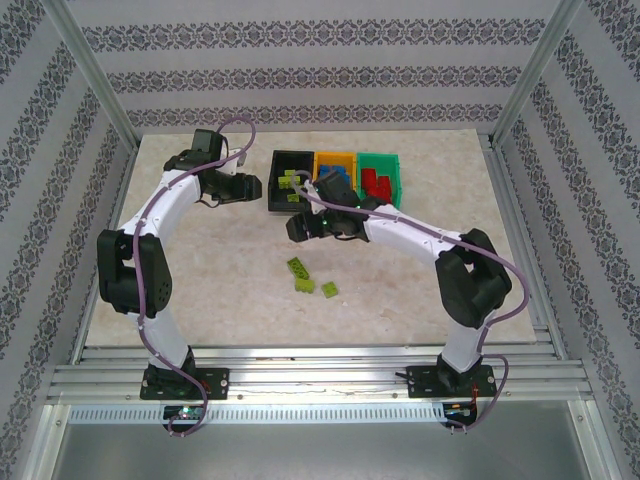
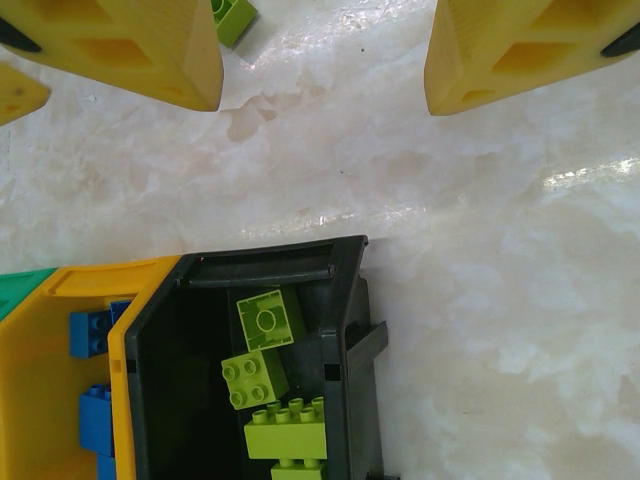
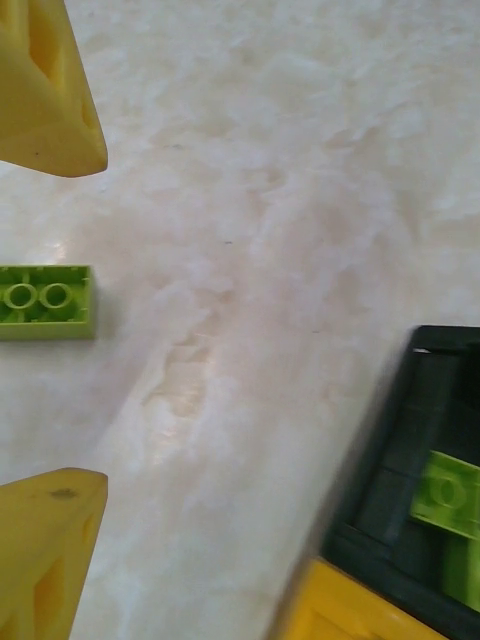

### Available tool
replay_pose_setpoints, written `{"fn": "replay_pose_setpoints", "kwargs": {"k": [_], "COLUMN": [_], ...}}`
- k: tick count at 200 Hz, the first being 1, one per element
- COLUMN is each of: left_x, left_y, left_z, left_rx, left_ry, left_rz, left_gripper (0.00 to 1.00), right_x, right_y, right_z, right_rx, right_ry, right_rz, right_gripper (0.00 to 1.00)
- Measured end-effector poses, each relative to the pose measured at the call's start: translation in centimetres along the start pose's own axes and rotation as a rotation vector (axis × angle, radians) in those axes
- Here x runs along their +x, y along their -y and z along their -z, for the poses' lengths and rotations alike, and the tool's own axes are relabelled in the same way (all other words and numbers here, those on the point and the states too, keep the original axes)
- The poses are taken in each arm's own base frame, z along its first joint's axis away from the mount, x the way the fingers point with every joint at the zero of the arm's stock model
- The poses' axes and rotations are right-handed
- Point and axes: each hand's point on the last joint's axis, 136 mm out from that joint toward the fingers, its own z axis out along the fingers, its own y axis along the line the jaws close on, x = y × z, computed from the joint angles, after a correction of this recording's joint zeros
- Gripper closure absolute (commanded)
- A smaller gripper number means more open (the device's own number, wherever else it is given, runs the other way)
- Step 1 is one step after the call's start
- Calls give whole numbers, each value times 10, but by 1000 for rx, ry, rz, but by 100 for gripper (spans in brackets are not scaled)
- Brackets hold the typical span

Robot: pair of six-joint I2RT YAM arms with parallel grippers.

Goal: Sort the legos into containers by color
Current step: Pick up the lego from the center of the table.

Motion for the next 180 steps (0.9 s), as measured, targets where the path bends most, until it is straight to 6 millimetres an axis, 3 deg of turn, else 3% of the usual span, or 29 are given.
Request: {"fn": "replay_pose_setpoints", "kwargs": {"k": [37,100,180], "left_x": [0,0,0], "left_y": [0,0,0], "left_z": [0,0,0], "left_rx": [0,0,0], "left_ry": [0,0,0], "left_rz": [2,2,2], "left_gripper": [44,44,44], "right_x": [39,57,85], "right_y": [-4,-26,-10], "right_z": [-7,-15,-51], "right_rx": [15,15,93], "right_ry": [-68,-100,-230], "right_rz": [30,95,120], "right_gripper": [23,24,28]}}
